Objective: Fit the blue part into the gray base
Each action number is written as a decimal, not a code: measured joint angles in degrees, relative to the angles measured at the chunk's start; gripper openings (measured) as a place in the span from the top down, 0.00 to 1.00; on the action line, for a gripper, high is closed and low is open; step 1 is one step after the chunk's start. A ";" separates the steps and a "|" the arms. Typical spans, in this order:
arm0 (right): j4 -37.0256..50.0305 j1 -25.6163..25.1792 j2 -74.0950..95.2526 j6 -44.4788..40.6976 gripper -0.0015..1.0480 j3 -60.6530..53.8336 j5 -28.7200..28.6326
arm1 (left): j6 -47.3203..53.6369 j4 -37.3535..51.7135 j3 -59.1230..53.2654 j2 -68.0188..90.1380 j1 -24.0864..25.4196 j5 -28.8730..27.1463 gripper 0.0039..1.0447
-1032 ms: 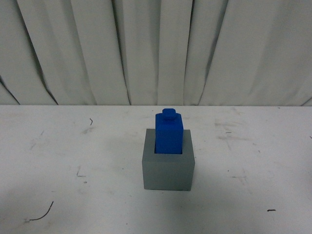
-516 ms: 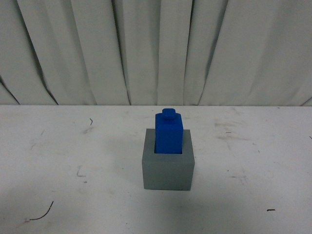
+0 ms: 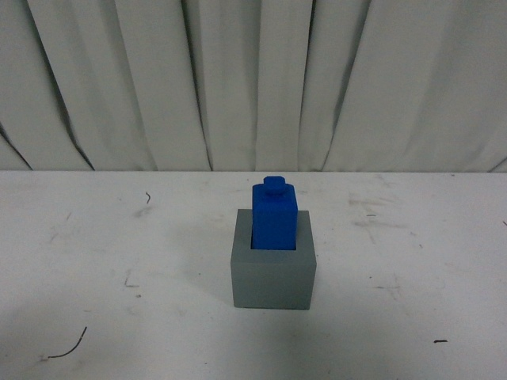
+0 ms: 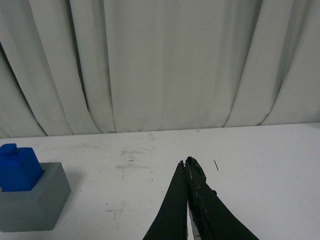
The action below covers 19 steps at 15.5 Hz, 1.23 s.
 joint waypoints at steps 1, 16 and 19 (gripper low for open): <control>-0.96 0.00 -1.09 -0.02 0.98 0.00 0.00 | 0.00 0.02 0.00 0.00 0.00 0.00 0.06; -15.80 0.00 -15.19 -0.15 0.62 0.04 0.00 | 0.00 0.02 0.00 0.00 0.00 0.00 0.06; -15.80 0.00 -15.19 -0.15 0.28 0.04 0.00 | 0.00 0.02 0.00 0.00 0.00 0.00 0.06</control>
